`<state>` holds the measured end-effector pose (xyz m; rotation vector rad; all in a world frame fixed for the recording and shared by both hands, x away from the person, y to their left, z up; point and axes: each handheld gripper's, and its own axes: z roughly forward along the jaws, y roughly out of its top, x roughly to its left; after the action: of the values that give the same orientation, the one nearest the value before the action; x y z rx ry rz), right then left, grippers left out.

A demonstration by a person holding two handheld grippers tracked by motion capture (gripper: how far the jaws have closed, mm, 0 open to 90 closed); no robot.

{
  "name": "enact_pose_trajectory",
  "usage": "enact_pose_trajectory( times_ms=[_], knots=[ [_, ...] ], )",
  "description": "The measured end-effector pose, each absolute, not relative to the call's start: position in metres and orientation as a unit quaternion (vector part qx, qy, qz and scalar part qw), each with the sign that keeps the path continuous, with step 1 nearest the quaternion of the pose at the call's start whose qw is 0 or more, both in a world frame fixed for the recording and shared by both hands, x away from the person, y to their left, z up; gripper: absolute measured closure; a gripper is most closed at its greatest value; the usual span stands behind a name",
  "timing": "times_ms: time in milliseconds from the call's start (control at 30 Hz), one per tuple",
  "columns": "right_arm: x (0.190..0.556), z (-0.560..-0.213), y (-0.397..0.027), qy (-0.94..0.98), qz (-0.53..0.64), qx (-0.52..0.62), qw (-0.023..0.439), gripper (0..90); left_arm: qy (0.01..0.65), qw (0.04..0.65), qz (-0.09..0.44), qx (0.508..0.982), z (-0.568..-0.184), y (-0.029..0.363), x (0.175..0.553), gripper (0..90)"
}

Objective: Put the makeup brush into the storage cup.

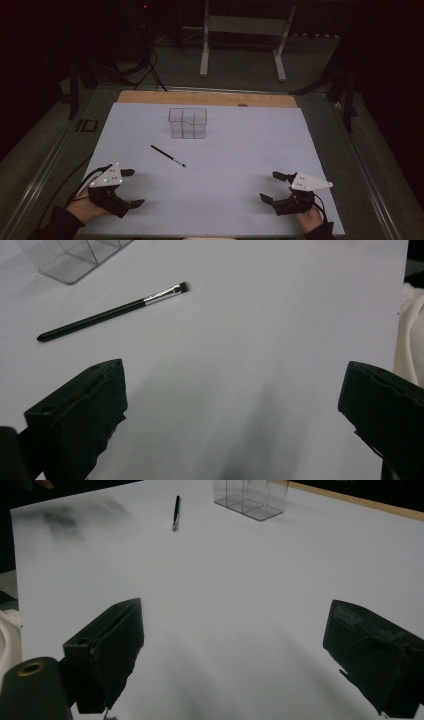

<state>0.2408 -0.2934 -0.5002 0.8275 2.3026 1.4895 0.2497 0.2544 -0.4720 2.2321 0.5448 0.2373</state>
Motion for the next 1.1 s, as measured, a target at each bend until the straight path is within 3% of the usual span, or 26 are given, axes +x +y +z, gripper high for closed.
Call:
enact_pose_trajectory(
  times_ms=[433,1100],
  knots=[
    [0.241,-0.5,-0.293,0.795,0.517,0.287,0.136,9.5,0.178,0.333,0.094,0.921,-0.47,0.242,0.269,0.8],
    [0.241,-0.5,-0.293,0.795,0.519,0.284,0.133,9.6,0.094,0.235,0.048,0.966,-0.467,0.225,0.298,0.8]
  ],
)
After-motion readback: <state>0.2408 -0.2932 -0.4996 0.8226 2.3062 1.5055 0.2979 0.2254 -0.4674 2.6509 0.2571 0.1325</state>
